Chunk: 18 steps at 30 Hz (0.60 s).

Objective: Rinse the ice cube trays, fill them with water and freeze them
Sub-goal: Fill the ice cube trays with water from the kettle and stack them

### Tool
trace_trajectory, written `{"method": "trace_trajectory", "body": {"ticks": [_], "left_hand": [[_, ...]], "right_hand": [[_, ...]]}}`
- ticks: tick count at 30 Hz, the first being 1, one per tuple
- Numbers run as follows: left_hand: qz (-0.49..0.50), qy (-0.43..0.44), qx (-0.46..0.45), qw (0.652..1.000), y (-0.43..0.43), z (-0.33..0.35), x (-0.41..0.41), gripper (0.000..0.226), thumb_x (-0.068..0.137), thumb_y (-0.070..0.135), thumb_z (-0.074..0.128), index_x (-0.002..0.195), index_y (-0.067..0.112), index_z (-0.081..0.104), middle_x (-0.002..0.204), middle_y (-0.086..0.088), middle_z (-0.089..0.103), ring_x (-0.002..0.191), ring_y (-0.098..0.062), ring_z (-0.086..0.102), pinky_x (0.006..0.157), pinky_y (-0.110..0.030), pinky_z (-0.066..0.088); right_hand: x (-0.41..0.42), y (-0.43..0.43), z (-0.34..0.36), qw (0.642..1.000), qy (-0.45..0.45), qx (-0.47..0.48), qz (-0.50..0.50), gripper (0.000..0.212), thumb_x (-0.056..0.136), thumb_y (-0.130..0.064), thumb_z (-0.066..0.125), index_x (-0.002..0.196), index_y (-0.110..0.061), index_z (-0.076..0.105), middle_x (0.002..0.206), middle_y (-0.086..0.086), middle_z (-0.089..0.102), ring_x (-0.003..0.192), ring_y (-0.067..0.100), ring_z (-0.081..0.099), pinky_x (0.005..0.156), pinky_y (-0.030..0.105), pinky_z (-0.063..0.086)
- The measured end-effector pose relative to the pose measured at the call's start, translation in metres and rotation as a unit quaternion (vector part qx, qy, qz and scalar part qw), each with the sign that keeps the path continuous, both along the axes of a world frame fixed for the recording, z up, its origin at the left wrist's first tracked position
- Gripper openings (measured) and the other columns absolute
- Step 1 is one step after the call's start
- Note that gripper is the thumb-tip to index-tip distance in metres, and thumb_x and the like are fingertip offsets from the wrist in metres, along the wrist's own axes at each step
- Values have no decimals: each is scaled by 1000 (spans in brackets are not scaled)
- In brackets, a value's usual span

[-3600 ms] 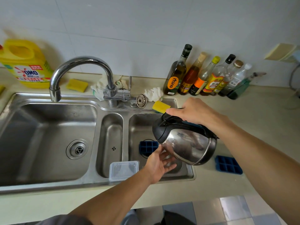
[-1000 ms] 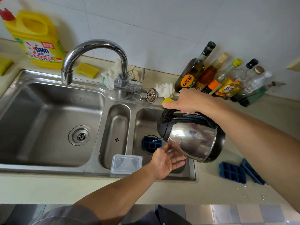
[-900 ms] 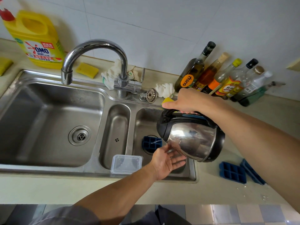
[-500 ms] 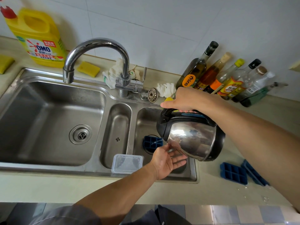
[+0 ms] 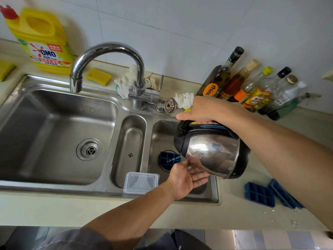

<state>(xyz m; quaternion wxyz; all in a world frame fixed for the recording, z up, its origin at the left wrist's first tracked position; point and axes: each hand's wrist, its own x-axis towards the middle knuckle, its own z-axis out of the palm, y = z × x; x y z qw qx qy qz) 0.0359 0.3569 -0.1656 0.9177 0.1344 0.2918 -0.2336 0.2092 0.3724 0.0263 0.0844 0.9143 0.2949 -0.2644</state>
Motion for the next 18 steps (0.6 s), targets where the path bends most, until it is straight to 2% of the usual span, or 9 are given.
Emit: {"method": "trace_trajectory", "body": {"ticks": [6, 10, 12, 15, 16, 18], "left_hand": [[12, 2, -7, 1000, 2, 0, 3, 50, 109, 40, 26, 137, 13, 57, 124, -21, 70, 115, -39, 67, 92, -48, 59], [18, -2, -13, 1000, 2, -2, 6, 49, 109, 41, 28, 137, 14, 58, 125, -21, 69, 116, -39, 67, 92, -47, 59], [20, -5, -13, 1000, 2, -3, 9, 49, 108, 41, 29, 138, 14, 57, 126, -21, 69, 117, -39, 66, 92, -47, 59], [21, -9, -13, 1000, 4, -4, 13, 49, 108, 39, 29, 140, 13, 54, 127, -22, 68, 117, -40, 66, 92, -48, 59], [22, -10, -12, 1000, 4, -5, 14, 49, 108, 39, 29, 141, 12, 53, 127, -22, 68, 118, -41, 66, 92, -48, 59], [24, -10, -13, 1000, 5, -5, 17, 49, 108, 39, 29, 141, 10, 52, 127, -22, 68, 117, -41, 66, 92, -48, 59]], "right_hand": [[8, 5, -7, 1000, -17, -7, 16, 76, 82, -81, 53, 47, -13, 56, 34, -3, 49, 38, 17, 51, 53, 28, 43], [11, 12, -9, 998, -39, -27, 32, 77, 81, -83, 50, 45, -15, 55, 31, -3, 48, 28, 12, 45, 48, 26, 35], [12, 14, -9, 998, -41, -22, 33, 76, 80, -83, 51, 49, -14, 58, 32, -3, 49, 35, 15, 50, 49, 27, 36], [13, 17, -9, 998, -40, -15, 41, 72, 81, -82, 52, 68, -12, 66, 38, -3, 54, 48, 19, 57, 52, 29, 37], [13, 18, -8, 998, -42, -13, 40, 72, 81, -81, 52, 69, -12, 66, 38, -3, 54, 50, 19, 58, 52, 29, 37], [14, 22, -6, 998, -42, -15, 44, 72, 82, -79, 52, 56, -12, 61, 32, -5, 49, 47, 18, 57, 54, 30, 38]]}}
